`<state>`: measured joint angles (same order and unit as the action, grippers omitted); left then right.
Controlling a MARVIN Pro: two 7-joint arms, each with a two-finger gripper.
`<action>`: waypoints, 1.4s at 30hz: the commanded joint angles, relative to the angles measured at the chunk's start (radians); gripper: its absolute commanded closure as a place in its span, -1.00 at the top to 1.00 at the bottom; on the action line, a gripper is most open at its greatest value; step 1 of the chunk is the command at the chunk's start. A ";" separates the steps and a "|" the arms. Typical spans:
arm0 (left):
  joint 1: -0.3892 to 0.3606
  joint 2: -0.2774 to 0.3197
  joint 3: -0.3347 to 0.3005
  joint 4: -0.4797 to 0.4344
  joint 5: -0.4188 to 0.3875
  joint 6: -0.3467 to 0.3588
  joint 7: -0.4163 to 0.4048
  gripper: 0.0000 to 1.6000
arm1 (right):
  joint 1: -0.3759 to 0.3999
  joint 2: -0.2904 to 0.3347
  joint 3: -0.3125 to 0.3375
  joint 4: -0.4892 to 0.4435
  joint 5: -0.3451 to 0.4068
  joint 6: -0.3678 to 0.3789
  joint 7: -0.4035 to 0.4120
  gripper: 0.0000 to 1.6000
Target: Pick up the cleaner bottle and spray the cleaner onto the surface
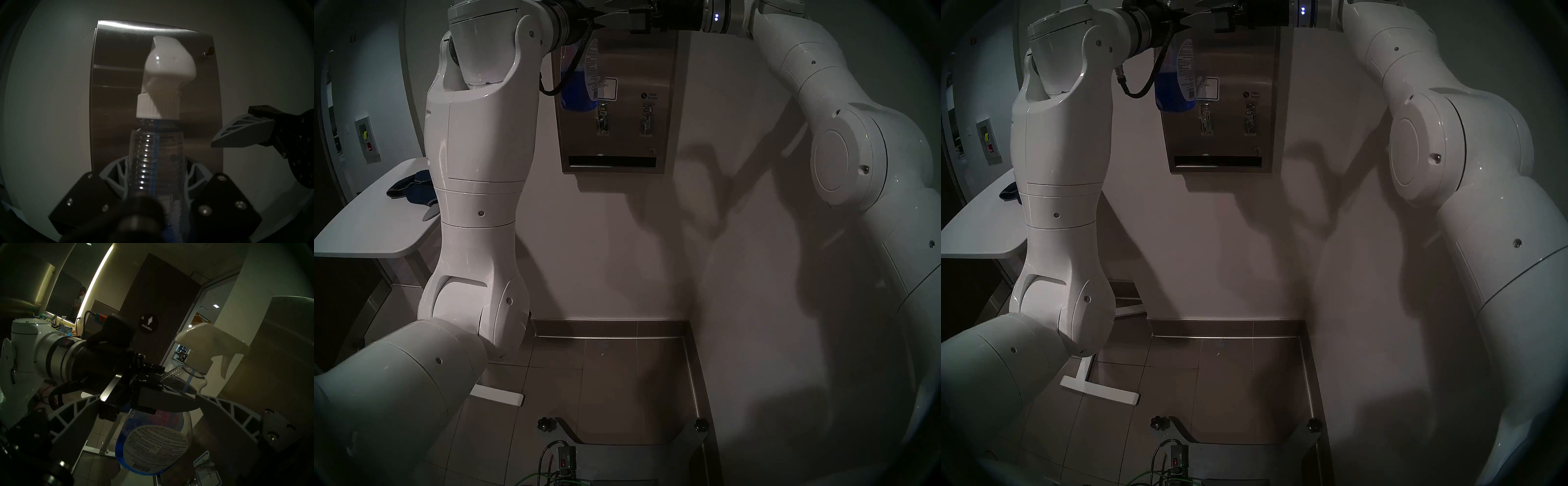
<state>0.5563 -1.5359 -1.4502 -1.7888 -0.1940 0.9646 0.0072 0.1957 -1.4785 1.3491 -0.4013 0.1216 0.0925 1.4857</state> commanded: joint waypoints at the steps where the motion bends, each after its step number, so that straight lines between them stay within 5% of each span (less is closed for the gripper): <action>1: -0.063 -0.004 0.000 -0.041 -0.003 -0.005 -0.004 -1.00 | 0.100 -0.006 0.020 0.012 0.006 -0.015 -0.052 1.00; 42: -0.070 0.000 -0.002 -0.047 -0.003 -0.005 -0.021 -1.00 | 0.175 -0.073 0.073 0.182 0.010 -0.136 -0.180 1.00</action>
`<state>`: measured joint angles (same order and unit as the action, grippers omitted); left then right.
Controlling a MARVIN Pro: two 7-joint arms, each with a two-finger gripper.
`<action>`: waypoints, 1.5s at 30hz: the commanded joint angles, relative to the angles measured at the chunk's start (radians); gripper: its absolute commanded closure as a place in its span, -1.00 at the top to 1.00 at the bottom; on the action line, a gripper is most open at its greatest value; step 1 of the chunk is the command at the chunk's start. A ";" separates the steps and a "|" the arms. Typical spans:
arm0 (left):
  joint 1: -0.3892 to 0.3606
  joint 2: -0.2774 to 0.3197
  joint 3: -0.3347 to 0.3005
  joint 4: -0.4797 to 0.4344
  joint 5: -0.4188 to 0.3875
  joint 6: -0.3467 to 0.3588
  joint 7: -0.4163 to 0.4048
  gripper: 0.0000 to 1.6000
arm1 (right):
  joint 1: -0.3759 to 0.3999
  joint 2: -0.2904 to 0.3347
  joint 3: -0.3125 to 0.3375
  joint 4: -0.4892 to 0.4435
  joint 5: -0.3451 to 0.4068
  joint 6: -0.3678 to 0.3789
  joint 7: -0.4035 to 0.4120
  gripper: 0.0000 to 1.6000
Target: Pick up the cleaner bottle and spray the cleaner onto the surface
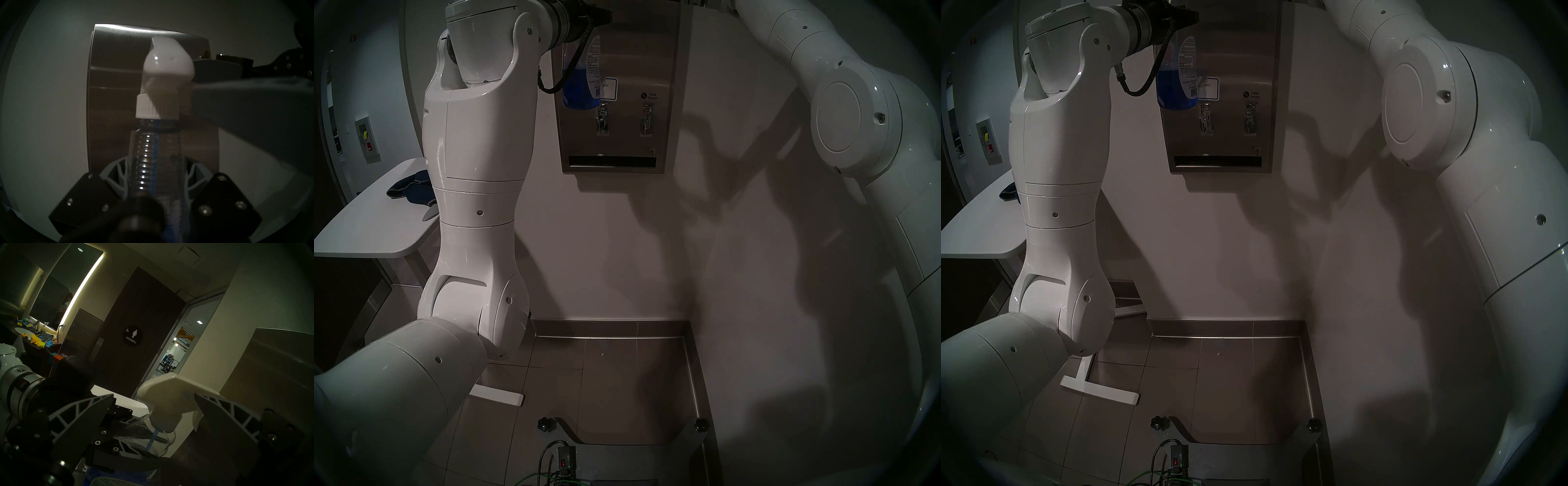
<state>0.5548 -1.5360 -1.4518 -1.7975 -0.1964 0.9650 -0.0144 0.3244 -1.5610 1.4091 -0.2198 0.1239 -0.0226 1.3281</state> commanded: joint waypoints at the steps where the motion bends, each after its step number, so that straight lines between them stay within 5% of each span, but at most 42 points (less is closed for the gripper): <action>1: -0.069 0.000 -0.001 -0.038 0.000 -0.005 0.001 -1.00 | 0.047 0.011 0.014 0.004 0.008 -0.023 -0.023 1.00; 26: -0.071 0.002 -0.001 -0.037 0.001 -0.005 -0.006 -1.00 | 0.030 -0.009 0.049 0.059 0.022 -0.069 -0.109 1.00; 45: -0.070 0.001 -0.001 -0.038 0.000 -0.005 -0.001 -1.00 | 0.047 -0.027 0.071 0.097 0.026 0.028 -0.140 1.00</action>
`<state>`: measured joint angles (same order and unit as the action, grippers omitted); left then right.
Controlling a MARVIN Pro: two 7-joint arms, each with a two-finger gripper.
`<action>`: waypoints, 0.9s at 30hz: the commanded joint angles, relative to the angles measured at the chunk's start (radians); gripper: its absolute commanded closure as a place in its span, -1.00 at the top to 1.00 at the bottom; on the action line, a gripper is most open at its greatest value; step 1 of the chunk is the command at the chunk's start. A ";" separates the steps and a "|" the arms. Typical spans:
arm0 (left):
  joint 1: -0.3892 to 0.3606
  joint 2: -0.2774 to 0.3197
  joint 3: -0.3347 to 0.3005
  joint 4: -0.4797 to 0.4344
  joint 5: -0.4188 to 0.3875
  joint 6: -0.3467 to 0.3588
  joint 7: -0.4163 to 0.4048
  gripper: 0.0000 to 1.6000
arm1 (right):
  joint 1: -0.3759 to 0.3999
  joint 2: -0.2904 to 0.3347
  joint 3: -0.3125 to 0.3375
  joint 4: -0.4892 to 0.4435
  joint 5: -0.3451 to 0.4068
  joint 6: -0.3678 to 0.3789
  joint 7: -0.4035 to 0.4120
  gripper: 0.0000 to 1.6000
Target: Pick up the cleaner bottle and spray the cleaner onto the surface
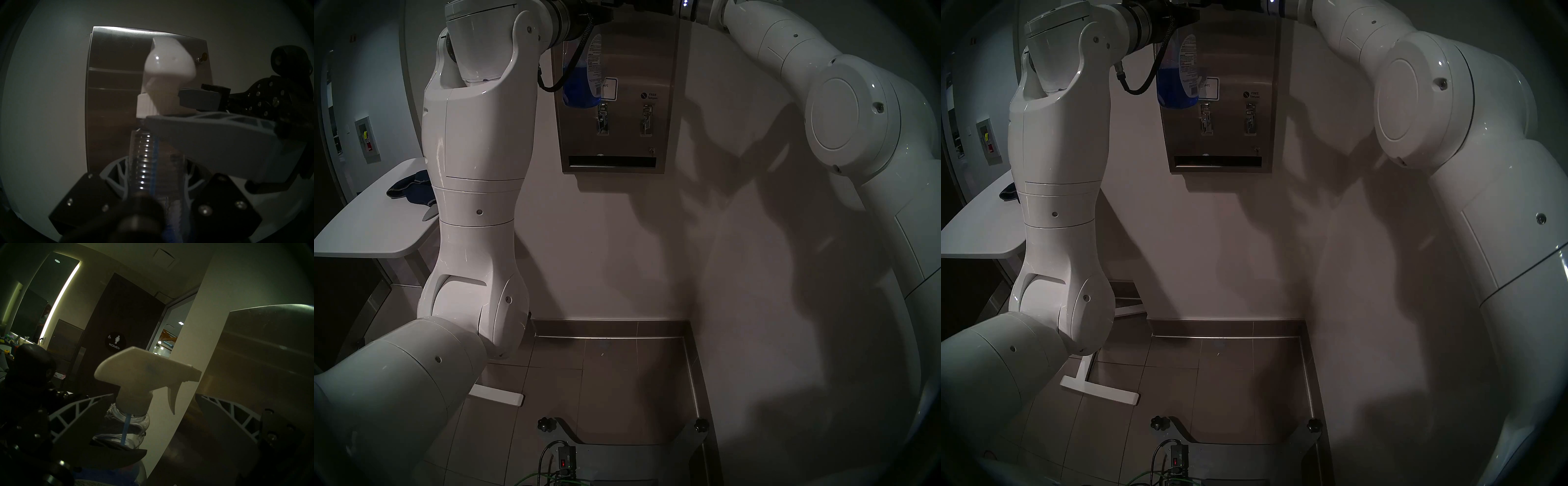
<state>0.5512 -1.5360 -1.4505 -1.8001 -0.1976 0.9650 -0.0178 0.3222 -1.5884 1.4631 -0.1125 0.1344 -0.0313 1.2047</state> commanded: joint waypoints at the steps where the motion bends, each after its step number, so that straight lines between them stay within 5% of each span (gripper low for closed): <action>1: -0.066 0.001 -0.002 -0.035 0.001 -0.005 0.002 -1.00 | 0.050 -0.002 0.017 -0.010 0.016 0.041 -0.017 1.00; 27: -0.064 0.000 -0.001 -0.036 -0.003 -0.005 0.014 -1.00 | 0.052 -0.034 0.063 -0.006 0.033 0.159 -0.073 1.00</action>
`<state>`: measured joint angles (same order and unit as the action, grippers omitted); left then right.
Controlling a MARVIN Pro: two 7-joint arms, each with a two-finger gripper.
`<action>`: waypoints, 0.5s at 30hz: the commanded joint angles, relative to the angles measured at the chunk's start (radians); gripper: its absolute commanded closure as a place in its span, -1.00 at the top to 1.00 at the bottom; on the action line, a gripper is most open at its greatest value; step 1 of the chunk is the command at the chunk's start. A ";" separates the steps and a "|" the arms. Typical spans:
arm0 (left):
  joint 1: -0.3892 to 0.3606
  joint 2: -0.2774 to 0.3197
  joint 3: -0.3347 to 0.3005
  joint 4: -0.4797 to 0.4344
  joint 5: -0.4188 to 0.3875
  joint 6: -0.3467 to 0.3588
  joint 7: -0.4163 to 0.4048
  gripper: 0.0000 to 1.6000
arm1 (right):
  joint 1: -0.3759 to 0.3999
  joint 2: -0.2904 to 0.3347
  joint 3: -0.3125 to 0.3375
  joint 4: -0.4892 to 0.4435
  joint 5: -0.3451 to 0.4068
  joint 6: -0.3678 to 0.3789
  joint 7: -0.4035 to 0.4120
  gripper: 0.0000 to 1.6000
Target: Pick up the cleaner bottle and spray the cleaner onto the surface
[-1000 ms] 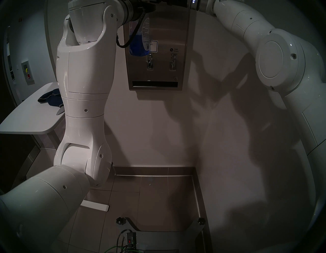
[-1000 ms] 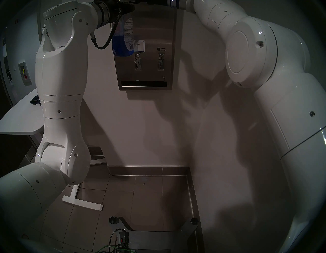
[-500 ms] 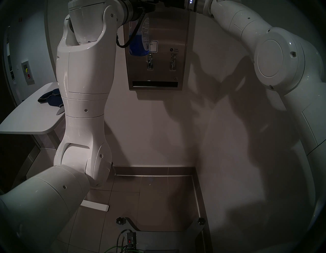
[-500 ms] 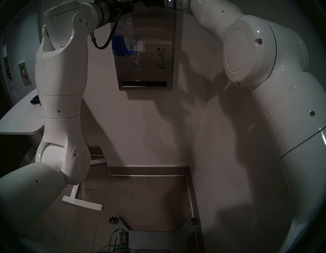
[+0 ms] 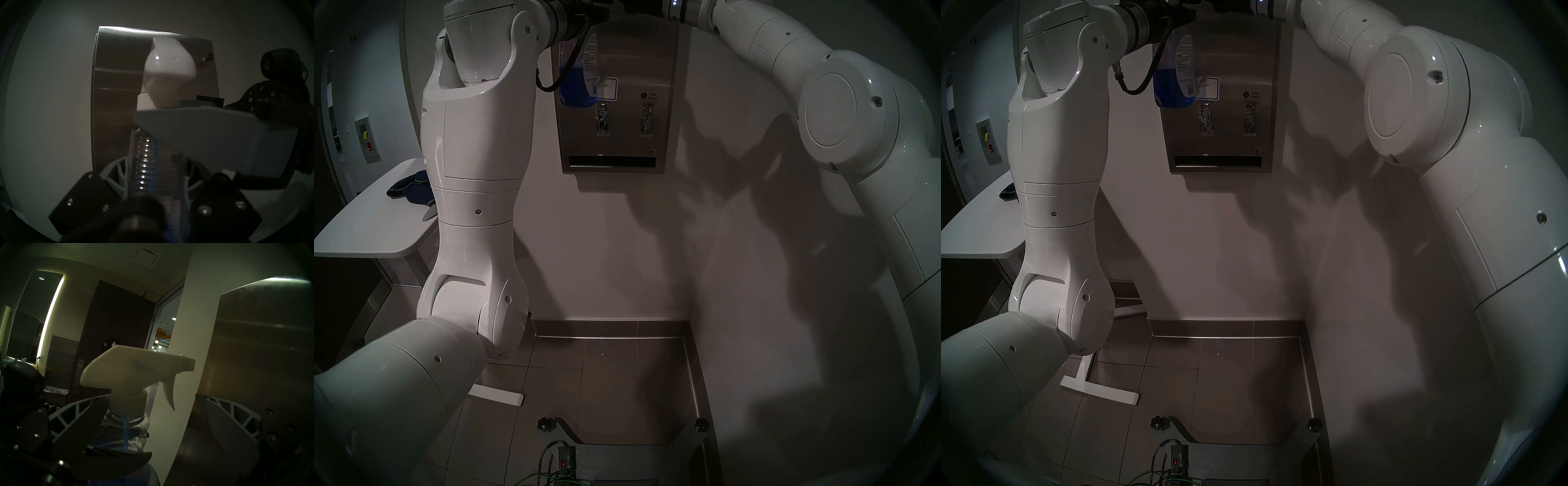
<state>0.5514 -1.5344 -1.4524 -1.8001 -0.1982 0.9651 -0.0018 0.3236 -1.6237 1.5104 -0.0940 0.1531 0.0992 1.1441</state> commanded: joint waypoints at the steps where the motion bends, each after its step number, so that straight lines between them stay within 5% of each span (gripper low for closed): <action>1: -0.064 -0.002 0.001 -0.036 -0.002 -0.005 -0.002 -1.00 | 0.053 0.002 0.014 -0.026 0.012 0.034 -0.011 1.00; 15: -0.061 -0.001 0.001 -0.035 -0.004 -0.005 -0.002 -1.00 | 0.062 0.008 0.010 -0.032 0.003 0.087 -0.016 1.00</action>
<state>0.5520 -1.5352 -1.4501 -1.8005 -0.2015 0.9651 -0.0033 0.3329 -1.6234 1.5162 -0.0957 0.1531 0.1705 1.1338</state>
